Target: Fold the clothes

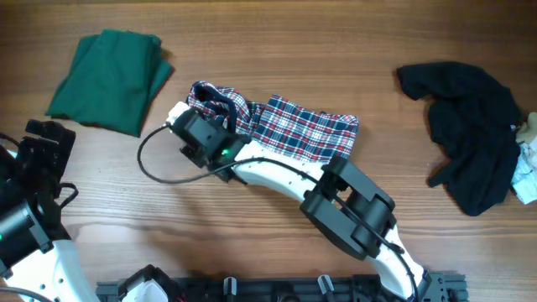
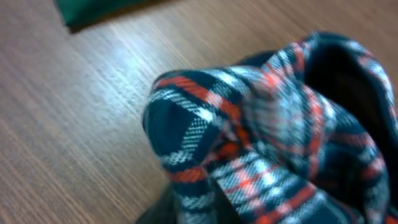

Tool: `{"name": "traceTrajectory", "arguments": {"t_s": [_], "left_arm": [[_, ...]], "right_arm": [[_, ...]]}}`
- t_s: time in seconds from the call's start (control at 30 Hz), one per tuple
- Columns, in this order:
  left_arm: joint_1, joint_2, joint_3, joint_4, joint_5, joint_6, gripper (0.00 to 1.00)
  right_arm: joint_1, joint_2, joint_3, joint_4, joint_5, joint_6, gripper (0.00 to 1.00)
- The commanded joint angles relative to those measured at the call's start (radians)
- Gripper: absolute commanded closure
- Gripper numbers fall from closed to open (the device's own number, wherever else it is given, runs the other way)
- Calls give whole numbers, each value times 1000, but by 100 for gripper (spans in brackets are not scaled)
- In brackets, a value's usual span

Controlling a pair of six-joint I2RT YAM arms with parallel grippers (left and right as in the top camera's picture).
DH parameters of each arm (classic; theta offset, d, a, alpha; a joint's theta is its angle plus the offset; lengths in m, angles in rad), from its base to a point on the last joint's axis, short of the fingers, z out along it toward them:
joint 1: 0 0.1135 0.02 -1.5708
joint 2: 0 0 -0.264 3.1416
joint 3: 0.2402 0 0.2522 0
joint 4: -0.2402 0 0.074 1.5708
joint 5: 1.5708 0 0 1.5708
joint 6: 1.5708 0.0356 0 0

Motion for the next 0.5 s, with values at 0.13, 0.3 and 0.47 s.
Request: {"name": "traceTrajectory", "arguments": {"t_s": [0.13,0.3,0.47], "left_arm": [[7,56,-1,-44,62,-9,0],[-47,192,-1,-77,61,4,0],[-227,323,-1,-54,57,33,4]], "right_arm": [[-85,-239,270,-380,16,179,96],[-299,-411,300,-696,-262,425,96],[-508,-416,255,-989,-455,435,96]]}}
